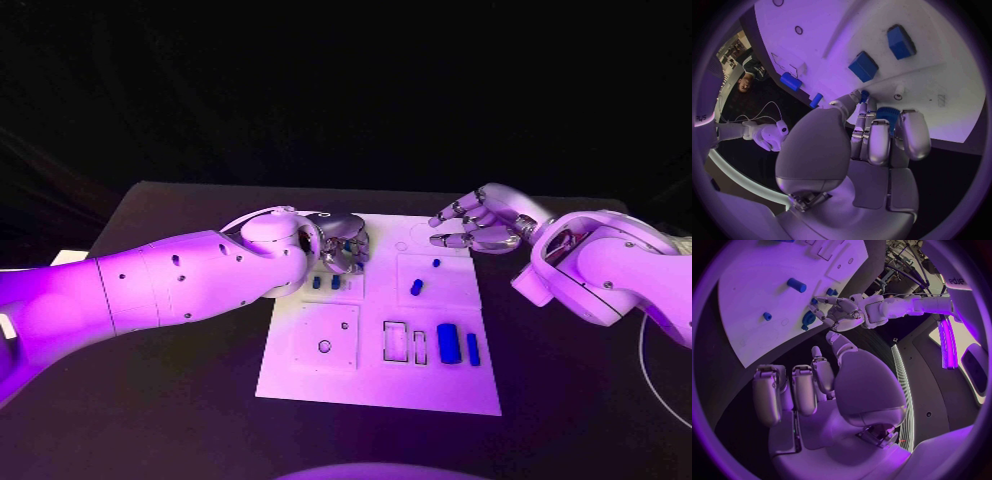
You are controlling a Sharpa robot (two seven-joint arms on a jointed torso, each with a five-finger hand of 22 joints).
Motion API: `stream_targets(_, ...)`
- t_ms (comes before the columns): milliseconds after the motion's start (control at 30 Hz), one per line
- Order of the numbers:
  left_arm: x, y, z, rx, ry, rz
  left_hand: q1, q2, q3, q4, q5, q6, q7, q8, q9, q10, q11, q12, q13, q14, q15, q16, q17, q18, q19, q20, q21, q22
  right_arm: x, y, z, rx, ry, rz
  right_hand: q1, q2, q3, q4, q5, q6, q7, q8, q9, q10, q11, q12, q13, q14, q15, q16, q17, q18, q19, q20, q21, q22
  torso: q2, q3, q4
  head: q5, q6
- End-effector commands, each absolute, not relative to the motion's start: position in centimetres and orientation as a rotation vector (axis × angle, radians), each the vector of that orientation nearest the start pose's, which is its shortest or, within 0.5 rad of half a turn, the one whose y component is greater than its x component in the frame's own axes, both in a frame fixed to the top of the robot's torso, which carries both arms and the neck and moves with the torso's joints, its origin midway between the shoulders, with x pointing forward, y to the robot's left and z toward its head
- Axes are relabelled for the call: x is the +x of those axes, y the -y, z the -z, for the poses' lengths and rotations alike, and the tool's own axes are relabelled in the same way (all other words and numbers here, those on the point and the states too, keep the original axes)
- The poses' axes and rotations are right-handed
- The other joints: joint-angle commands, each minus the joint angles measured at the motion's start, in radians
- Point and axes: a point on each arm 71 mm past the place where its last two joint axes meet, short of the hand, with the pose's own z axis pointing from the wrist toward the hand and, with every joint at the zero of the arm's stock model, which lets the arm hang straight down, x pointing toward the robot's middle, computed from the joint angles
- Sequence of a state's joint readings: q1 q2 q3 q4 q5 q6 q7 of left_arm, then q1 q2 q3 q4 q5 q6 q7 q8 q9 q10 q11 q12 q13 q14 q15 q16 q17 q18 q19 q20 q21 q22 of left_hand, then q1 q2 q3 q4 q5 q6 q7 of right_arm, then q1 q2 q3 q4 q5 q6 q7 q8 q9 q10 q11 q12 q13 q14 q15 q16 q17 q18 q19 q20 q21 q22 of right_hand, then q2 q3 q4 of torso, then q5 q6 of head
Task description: Assemble the parts on the task board
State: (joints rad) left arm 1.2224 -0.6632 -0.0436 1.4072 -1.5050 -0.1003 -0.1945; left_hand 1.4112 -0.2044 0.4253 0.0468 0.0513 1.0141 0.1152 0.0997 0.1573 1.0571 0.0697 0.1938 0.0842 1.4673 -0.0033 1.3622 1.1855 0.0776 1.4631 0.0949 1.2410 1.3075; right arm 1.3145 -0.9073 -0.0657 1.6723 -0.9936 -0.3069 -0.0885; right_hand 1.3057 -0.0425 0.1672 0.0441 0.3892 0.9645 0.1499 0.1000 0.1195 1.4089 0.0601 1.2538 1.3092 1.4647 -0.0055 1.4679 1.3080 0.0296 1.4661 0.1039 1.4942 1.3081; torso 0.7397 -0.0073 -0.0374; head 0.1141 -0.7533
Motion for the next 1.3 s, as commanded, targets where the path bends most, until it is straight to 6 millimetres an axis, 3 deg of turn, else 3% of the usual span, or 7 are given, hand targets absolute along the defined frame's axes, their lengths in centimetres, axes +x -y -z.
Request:
stream_targets(33, 50.48, -14.84, 20.35, 0.279, -1.88, 0.519, -0.001, 0.0, -0.006, -0.002, 0.003, -0.002, -0.004, -0.006, -0.002, -0.03, 0.025, -0.002, 0.001, 0.029, 0.008, -0.004, -0.001, -0.004, 0.005, 0.007, -0.005, 0.022, 47.06, 18.94, 13.66, 0.173, -1.739, -0.95, 0.007, 0.001, 0.005, 0.001, 0.003, 0.007, 0.002, -0.006, -0.001, -0.005, 0.001, 0.0, 0.043, 0.067, -0.007, -0.004, 0.086, 0.008, 0.0, -0.007, -0.004, 0.108, 0.0, -0.0002, 0.0001, 0.001, 0.0)
stream_targets(500, 50.47, -15.04, 20.45, 0.277, -1.891, 0.508, 0.01, 0.017, 0.005, -0.01, 0.003, 0.008, -0.002, -0.007, -0.005, -0.01, 0.02, 0.016, 0.01, 0.03, 0.005, 0.0, 0.001, -0.006, 0.01, 0.007, 0.004, 0.03, 47.06, 18.91, 13.68, 0.172, -1.74, -0.951, 0.007, 0.001, 0.005, 0.001, 0.003, 0.007, 0.002, -0.006, -0.001, -0.005, 0.001, 0.0, 0.043, 0.067, -0.007, -0.004, 0.086, 0.008, 0.0, -0.007, -0.004, 0.108, 0.001, 0.0, -0.0004, 0.001, -0.003)
stream_targets(867, 50.43, -14.99, 20.53, 0.283, -1.904, 0.504, 0.027, 0.036, 0.042, -0.03, 0.003, 0.037, 0.013, -0.004, -0.007, 0.045, 0.0, 0.052, 0.028, 0.032, -0.01, 0.008, 0.006, -0.01, 0.018, -0.005, 0.025, 0.047, 47.06, 18.87, 13.69, 0.172, -1.74, -0.951, 0.007, 0.001, 0.005, 0.001, 0.003, 0.007, 0.002, -0.006, -0.001, -0.005, 0.001, 0.0, 0.043, 0.067, -0.007, -0.004, 0.086, 0.008, 0.0, -0.007, -0.004, 0.108, 0.001, -0.0001, -0.0003, 0.001, -0.005)
stream_targets(1300, 50.43, -14.94, 20.5, 0.281, -1.902, 0.517, 0.033, 0.045, 0.066, -0.045, 0.003, 0.054, 0.015, -0.005, -0.01, 0.071, -0.005, 0.068, 0.039, 0.034, -0.015, 0.013, 0.012, -0.014, 0.022, -0.011, 0.04, 0.06, 47.05, 18.89, 13.68, 0.172, -1.74, -0.951, 0.007, 0.001, 0.005, 0.001, 0.003, 0.007, 0.002, -0.006, -0.001, -0.005, 0.001, 0.0, 0.043, 0.067, -0.007, -0.004, 0.086, 0.008, 0.0, -0.007, -0.004, 0.108, 0.001, -0.0001, 0.0004, 0.0, -0.006)
